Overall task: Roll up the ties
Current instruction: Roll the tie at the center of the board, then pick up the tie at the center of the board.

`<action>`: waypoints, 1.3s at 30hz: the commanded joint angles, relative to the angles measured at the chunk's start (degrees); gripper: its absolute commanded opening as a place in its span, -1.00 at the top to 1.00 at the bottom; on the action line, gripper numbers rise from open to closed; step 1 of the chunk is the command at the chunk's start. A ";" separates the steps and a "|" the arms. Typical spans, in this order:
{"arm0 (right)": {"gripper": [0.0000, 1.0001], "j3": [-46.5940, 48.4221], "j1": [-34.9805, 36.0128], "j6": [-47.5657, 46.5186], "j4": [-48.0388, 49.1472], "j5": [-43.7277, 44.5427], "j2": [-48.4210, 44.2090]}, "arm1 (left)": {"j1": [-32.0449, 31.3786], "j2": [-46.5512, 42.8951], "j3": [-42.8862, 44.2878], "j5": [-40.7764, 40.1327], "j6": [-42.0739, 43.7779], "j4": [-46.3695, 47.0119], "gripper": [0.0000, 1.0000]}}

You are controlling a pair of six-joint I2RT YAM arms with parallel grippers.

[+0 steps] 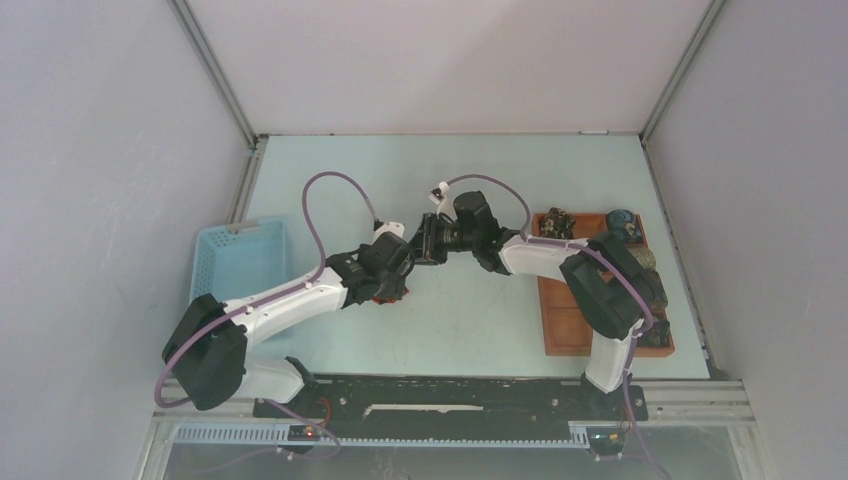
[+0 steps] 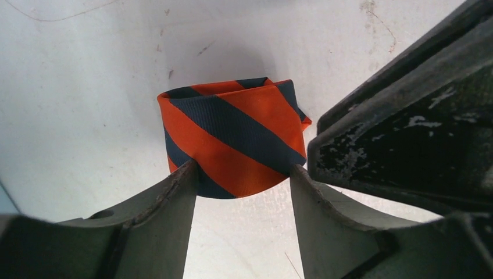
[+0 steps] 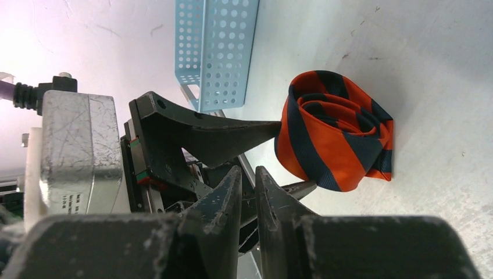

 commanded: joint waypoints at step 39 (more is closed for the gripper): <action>0.60 6.88 4.58 -2.30 -4.12 5.61 12.49 | 16.82 -0.44 -2.18 18.52 1.72 4.70 -0.87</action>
